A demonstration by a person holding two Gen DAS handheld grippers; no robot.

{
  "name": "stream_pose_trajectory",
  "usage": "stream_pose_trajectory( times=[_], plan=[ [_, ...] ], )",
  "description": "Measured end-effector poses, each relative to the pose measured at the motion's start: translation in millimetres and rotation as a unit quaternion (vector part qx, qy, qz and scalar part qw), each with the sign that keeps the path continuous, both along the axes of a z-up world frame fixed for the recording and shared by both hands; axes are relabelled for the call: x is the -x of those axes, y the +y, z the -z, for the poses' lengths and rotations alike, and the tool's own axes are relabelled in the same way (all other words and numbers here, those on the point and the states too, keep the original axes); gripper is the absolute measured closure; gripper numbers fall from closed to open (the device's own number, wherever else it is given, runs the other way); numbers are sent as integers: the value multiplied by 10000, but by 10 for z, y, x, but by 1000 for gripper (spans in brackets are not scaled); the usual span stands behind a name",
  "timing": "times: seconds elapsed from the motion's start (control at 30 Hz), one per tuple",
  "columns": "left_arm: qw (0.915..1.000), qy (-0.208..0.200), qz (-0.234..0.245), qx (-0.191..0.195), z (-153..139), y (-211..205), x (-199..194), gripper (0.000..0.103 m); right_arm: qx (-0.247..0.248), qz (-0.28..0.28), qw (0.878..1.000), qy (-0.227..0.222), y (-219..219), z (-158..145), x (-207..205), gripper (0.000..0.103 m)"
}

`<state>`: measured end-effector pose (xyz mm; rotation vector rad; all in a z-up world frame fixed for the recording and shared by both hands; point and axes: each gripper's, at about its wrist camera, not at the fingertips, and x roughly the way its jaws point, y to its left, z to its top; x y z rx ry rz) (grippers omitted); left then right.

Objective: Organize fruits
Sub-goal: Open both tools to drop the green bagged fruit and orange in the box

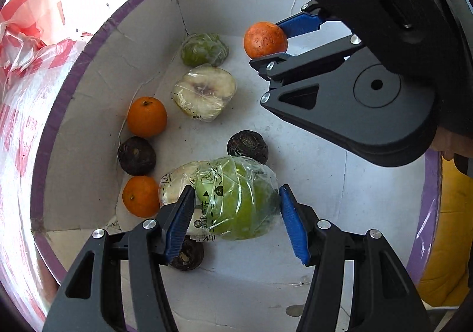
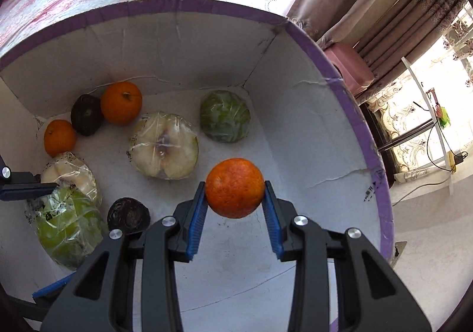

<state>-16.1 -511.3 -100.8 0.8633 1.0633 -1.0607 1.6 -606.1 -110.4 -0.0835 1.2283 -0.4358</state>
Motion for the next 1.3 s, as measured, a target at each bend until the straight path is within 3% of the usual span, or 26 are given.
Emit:
stream_pose_trajectory(
  times=[0.37, 0.53, 0.67, 0.8, 0.97, 1.1, 1.3],
  plan=[
    [9999, -29, 38, -96, 77, -78, 29, 46, -11, 21, 10000, -74, -59, 2, -8, 64],
    [10000, -21, -15, -55, 70, -69, 12, 45, 51, 35, 9999, -122, -34, -24, 12, 53],
    [10000, -31, -36, -12, 50, -13, 4, 39, 80, 24, 9999, -138, -3, -49, 19, 50],
    [9997, -137, -157, 140, -7, 27, -30, 22, 132, 67, 9997, -208, 6, -70, 29, 43],
    [9991, -188, -255, 296, -103, 39, -38, 21, 215, 131, 9991, -342, -18, -138, 65, 36],
    [9970, -251, -383, 616, -219, 131, -61, 15, 332, 269, 9978, -515, -24, -211, 122, 29],
    [9903, -290, -829, 1074, -458, 409, -122, 15, 523, 514, 9927, -963, 26, -461, 270, 25]
  ],
)
